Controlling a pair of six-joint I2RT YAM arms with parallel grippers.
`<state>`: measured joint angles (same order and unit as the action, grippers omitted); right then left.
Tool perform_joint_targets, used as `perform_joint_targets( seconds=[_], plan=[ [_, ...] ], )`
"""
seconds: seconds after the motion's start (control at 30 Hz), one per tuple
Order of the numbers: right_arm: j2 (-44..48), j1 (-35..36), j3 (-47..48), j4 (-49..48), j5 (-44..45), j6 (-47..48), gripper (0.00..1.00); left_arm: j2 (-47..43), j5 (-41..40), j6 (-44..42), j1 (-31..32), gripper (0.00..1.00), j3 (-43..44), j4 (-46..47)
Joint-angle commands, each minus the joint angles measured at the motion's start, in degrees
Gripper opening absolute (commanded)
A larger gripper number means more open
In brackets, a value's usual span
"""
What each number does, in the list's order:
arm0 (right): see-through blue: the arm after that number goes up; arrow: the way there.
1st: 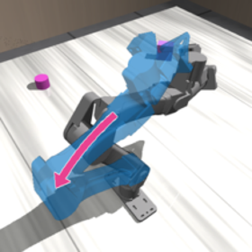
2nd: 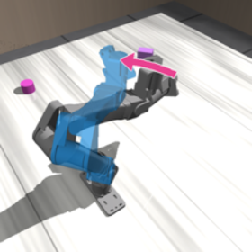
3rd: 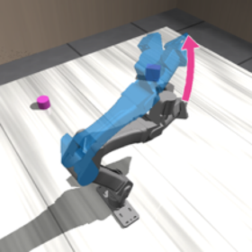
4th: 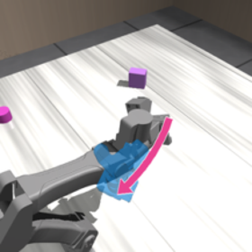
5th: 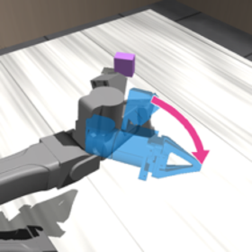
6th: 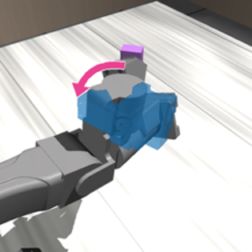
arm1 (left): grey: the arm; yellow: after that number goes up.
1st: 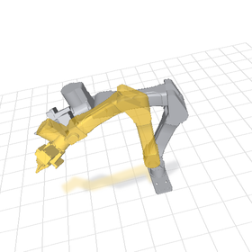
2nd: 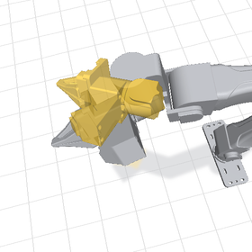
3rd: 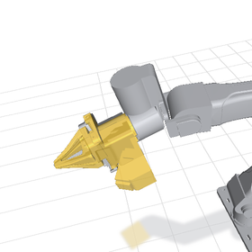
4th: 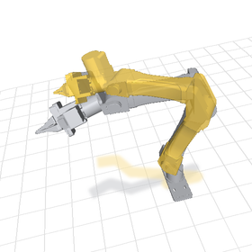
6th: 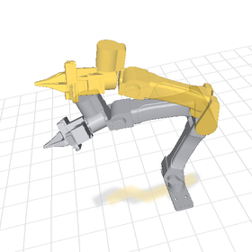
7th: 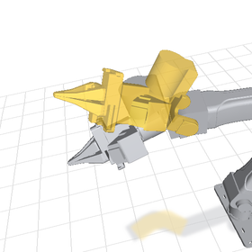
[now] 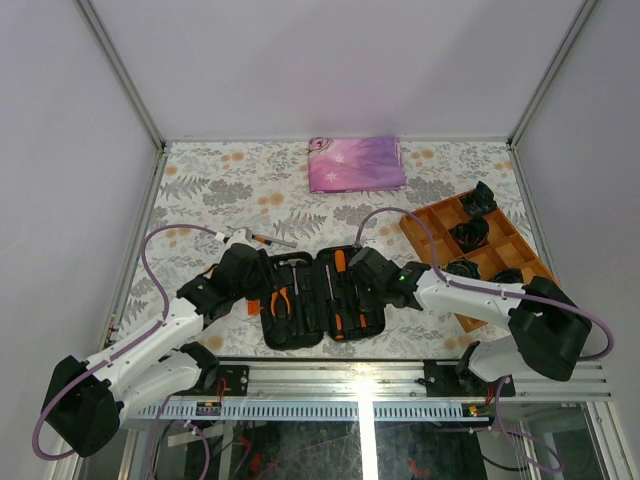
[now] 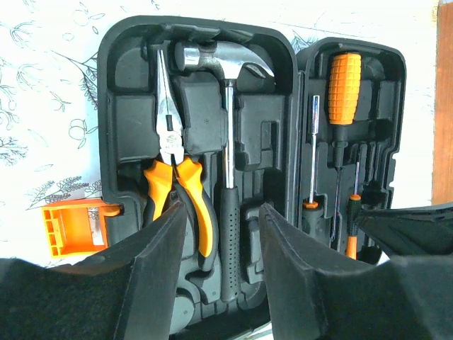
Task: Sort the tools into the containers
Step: Adjust the screwdriver in the storage box.
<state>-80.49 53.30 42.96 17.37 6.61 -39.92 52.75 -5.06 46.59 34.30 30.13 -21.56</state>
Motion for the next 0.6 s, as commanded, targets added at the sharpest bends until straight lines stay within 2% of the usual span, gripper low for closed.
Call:
perform_joint_targets(
  seconds=[0.0, 0.23, 0.57],
  plan=[
    [-3.3, 0.6, 2.3, 4.3, -0.5, 1.2, 0.11, -0.1, 0.3, -1.1, -0.5, 0.44, 0.0, 2.5],
    [-7.9, 0.6, 3.8, 7.9, -0.5, 1.9, 0.00, -0.5, 0.4, -0.9, -0.6, 0.44, -0.7, 2.4],
    [-14.4, 0.9, 3.9, 9.2, -1.6, 2.2, 0.00, -1.0, -0.1, -1.2, -0.6, 0.44, -0.8, 2.0]
  ],
)
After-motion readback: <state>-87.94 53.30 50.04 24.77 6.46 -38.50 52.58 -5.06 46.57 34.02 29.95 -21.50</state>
